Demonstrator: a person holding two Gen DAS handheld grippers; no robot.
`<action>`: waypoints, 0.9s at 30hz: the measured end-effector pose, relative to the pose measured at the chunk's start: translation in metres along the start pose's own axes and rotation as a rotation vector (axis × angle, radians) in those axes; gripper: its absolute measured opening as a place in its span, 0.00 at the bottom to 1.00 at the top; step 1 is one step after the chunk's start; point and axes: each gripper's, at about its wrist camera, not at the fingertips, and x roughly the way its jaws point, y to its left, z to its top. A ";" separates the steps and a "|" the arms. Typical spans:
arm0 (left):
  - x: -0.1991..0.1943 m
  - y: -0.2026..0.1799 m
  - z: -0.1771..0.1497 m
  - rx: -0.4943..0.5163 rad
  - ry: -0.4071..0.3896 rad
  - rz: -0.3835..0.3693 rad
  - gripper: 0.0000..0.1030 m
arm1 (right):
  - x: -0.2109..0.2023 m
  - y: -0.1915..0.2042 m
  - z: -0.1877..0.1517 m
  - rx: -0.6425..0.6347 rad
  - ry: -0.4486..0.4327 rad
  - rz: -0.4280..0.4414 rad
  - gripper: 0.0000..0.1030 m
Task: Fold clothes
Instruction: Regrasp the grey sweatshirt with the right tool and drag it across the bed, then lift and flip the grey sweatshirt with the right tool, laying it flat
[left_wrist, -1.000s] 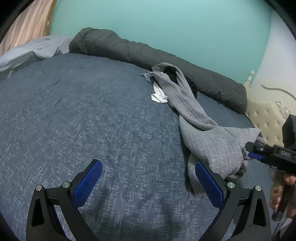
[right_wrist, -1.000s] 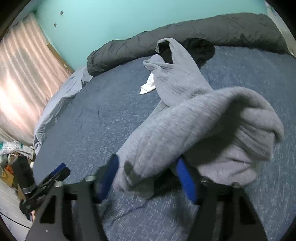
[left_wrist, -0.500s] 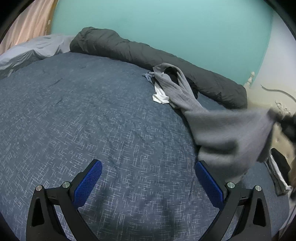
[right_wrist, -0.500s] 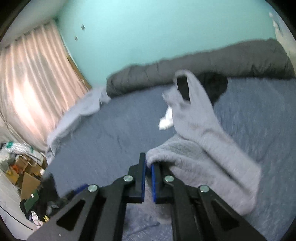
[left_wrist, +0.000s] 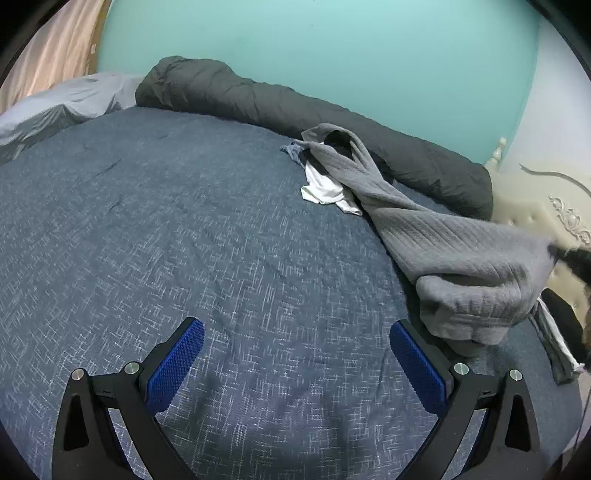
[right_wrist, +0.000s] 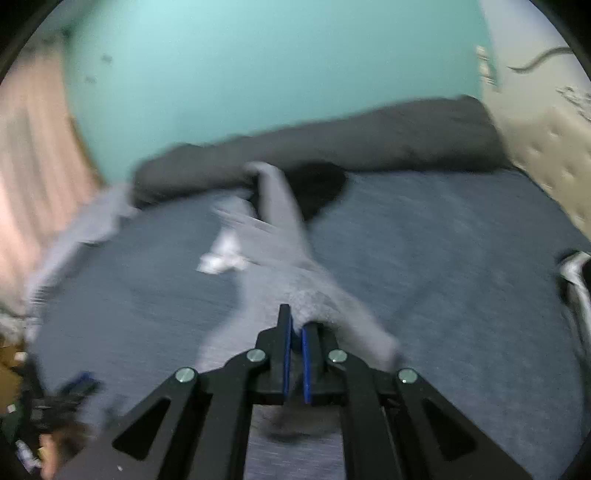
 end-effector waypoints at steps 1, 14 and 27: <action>0.001 0.000 0.000 -0.003 0.003 0.000 1.00 | 0.009 -0.009 -0.003 0.017 0.045 -0.016 0.05; 0.018 -0.020 -0.003 0.035 0.031 -0.019 1.00 | 0.003 0.013 0.000 -0.080 0.063 -0.009 0.59; 0.022 -0.016 -0.005 0.035 0.041 -0.020 1.00 | 0.100 0.051 -0.033 -0.216 0.362 -0.095 0.65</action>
